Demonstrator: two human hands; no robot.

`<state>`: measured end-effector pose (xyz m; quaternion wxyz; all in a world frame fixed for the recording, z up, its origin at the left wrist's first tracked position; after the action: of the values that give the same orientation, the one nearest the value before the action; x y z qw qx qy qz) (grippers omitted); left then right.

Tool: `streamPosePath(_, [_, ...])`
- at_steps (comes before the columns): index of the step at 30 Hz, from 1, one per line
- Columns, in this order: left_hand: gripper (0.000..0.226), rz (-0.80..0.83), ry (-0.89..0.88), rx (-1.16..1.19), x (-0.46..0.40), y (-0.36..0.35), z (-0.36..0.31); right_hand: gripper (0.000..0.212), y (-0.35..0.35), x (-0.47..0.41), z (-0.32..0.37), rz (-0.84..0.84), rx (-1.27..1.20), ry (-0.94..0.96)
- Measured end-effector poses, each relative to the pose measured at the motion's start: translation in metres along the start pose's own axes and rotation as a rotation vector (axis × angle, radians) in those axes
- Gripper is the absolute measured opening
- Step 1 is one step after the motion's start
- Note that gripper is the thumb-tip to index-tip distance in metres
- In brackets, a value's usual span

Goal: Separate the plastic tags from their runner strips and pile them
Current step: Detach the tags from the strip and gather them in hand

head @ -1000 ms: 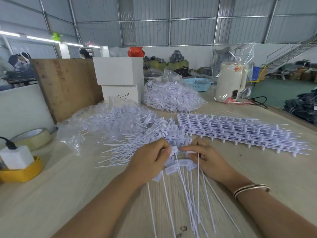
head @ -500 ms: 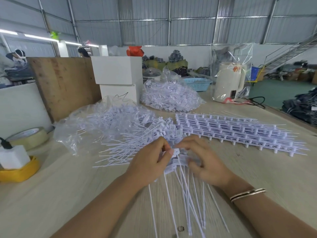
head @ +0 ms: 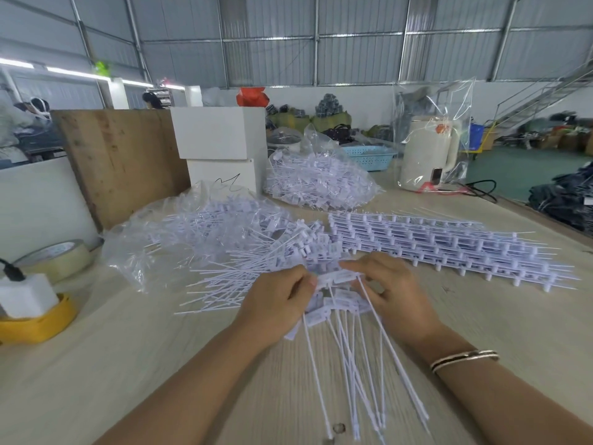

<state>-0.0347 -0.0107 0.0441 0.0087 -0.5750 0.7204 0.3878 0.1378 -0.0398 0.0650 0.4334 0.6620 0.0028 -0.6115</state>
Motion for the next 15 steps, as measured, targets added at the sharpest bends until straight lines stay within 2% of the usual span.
streamPosePath(3, [0.030, 0.030, 0.004, 0.004, 0.000, -0.005, 0.002, 0.022, -0.008, -0.001, 0.011, 0.052, 0.073, 0.139])
streamPosePath(7, [0.029, 0.095, -0.020, 0.015, -0.001, -0.009, 0.000, 0.019, -0.009, 0.000, 0.010, 0.042, 0.048, 0.136])
streamPosePath(10, [0.022, 0.109, -0.088, 0.017, 0.000, -0.007, -0.005, 0.021, -0.012, 0.001, 0.003, 0.115, -0.174, 0.036])
streamPosePath(15, [0.028, 0.102, -0.188, -0.024, -0.001, -0.006, -0.011, 0.019, -0.021, 0.006, -0.005, 0.222, -0.552, -0.204])
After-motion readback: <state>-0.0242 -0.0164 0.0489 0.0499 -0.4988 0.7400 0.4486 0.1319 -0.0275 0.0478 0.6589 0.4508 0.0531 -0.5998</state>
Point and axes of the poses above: each hand's wrist, its own x-axis away from the middle knuckle, its own y-axis out of the back of the hand, z = x × y, the point moved 6 cm from there along -x, towards the middle knuckle, and after that the axes turned 10 degrees about x, right-handed, at the moved point
